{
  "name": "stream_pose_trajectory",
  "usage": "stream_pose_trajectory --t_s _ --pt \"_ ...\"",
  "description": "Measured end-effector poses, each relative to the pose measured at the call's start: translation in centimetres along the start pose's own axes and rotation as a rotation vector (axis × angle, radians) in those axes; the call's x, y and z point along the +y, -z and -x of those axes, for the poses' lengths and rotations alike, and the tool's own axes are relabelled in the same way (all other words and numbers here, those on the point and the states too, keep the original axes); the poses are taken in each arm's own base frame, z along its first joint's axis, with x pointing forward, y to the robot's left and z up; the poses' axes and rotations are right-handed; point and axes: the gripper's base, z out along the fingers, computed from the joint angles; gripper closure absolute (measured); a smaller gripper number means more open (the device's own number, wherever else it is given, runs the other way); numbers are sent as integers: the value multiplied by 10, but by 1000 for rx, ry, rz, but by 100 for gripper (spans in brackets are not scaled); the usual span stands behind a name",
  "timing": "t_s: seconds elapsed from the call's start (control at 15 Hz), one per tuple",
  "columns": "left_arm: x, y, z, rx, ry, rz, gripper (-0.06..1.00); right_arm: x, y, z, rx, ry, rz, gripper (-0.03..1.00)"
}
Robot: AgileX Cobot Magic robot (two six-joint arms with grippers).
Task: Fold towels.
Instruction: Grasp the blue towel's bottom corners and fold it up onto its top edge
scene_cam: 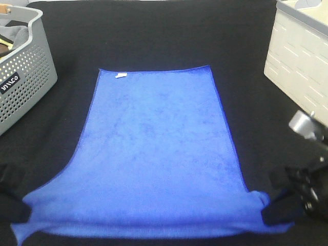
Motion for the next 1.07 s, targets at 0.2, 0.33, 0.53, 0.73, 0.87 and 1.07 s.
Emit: stream_pose_trajectory --t_s 0.2,0.33,0.53,0.73,0.87,1.07 --pt "-6 -9 39 -36 8 26 94 15 15 46 -71 68 -47 97" --pt "-10 -20 71 -26 -14 58 94 27 16 96 -95 118 -66 97" --pt "-20 -39 137 -57 -63 84 94 39 6 158 -105 157 -58 97" --pt "-29 -51 196 -116 -106 95 94 45 -9 216 -124 181 -62 97" --pt "-22 -52 234 -175 -76 104 94 45 -20 252 -141 195 -88 97" --pt "-13 -56 274 -239 -77 102 94 44 -33 287 -180 215 -102 97"
